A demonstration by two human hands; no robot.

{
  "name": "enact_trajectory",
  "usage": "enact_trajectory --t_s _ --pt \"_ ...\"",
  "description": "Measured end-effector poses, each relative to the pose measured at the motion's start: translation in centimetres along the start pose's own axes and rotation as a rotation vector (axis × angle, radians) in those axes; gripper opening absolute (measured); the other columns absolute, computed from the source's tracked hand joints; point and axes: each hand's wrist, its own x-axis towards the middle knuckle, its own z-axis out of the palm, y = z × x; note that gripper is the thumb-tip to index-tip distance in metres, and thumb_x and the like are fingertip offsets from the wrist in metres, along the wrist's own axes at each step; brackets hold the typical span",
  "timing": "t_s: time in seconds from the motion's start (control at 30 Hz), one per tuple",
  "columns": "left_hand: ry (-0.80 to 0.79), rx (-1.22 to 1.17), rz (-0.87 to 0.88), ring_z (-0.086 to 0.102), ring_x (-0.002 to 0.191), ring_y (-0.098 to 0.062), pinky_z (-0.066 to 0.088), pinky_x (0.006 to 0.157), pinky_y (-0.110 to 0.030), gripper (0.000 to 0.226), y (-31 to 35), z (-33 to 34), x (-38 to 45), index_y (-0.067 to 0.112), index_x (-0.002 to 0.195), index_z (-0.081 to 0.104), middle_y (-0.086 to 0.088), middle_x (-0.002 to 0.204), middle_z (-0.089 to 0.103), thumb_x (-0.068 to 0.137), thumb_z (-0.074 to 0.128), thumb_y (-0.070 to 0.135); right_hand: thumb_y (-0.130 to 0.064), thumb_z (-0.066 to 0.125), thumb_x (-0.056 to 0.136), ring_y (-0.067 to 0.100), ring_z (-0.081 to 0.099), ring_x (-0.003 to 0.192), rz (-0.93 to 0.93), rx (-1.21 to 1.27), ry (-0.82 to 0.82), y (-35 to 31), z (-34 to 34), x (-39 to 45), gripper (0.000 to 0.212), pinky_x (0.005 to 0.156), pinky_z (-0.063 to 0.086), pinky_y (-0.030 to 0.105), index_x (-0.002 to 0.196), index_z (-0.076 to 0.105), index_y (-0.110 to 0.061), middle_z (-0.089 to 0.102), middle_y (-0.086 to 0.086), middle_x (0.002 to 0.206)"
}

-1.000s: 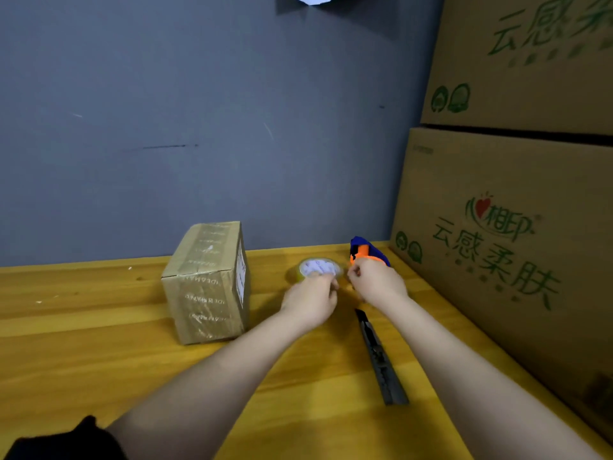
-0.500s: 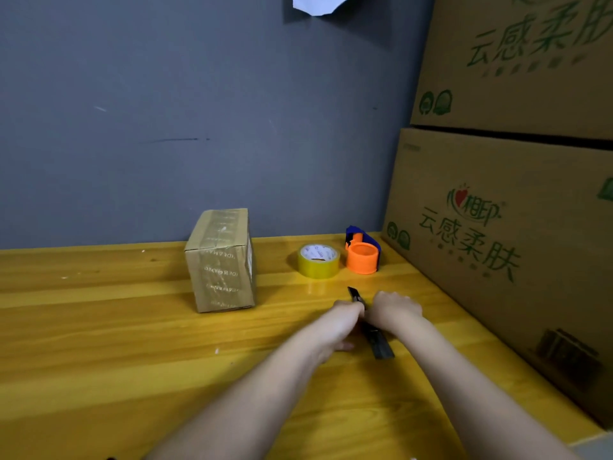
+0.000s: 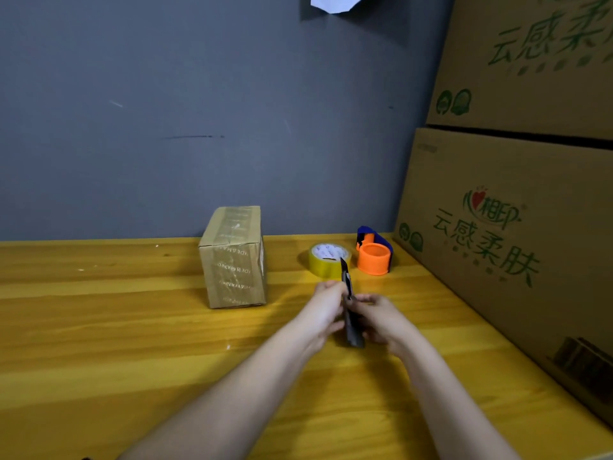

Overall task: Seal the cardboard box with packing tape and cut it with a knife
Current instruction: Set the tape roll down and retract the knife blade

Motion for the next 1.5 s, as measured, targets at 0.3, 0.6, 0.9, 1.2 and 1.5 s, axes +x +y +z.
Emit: enact_trajectory --t_s 0.3,0.6,0.9,1.2,1.5 --pt "-0.04 0.139 0.108 0.063 0.069 -0.007 0.054 0.062 -0.021 0.021 0.0 -7.0 -1.1 0.012 0.114 0.052 -0.001 0.086 0.061 0.095 0.045 0.008 -0.008 0.065 0.086 0.013 0.064 0.063 -0.154 0.423 -0.126 -1.8 6.5 1.0 0.021 0.051 0.048 0.022 0.103 0.054 -0.013 0.067 0.007 0.082" --pt "-0.107 0.375 0.212 0.034 0.029 -0.006 0.021 0.032 -0.013 0.015 -1.1 -10.2 -1.1 0.02 0.084 0.047 -0.002 0.048 0.049 0.097 0.044 0.013 -0.009 0.059 0.09 -0.004 0.053 0.054 -0.366 0.383 -0.025 -1.5 9.5 1.1 0.006 0.053 0.04 0.007 0.09 0.055 -0.005 0.055 -0.002 0.069" --pt "0.008 0.214 0.324 0.032 0.026 -0.004 0.021 0.03 -0.013 0.033 -1.4 -9.9 -1.1 0.005 0.071 0.046 0.006 0.033 0.038 0.099 0.041 0.021 -0.015 0.052 0.094 0.016 0.058 0.072 -0.397 0.423 -0.071 -0.8 10.7 0.9 0.024 0.061 0.047 0.017 0.091 0.064 0.005 0.067 0.008 0.081" --pt "-0.005 0.226 0.356 0.033 0.027 -0.006 0.023 0.032 -0.012 0.033 -2.1 -9.9 -1.2 0.008 0.068 0.047 0.002 0.035 0.039 0.098 0.043 0.021 -0.015 0.051 0.095 0.006 0.053 0.06 -0.401 0.386 -0.011 -0.7 10.9 0.7 0.023 0.054 0.043 0.015 0.075 0.061 -0.011 0.062 -0.004 0.064" --pt "-0.184 0.243 0.254 0.039 0.039 -0.005 0.025 0.037 -0.014 0.02 -2.0 -10.9 -1.2 0.019 0.104 0.049 0.008 0.046 0.046 0.102 0.03 0.014 -0.009 0.048 0.096 0.011 0.056 0.044 -0.349 0.36 -0.269 -0.6 10.6 0.0 0.009 0.036 0.048 0.021 0.096 0.057 -0.012 0.064 0.005 0.089"
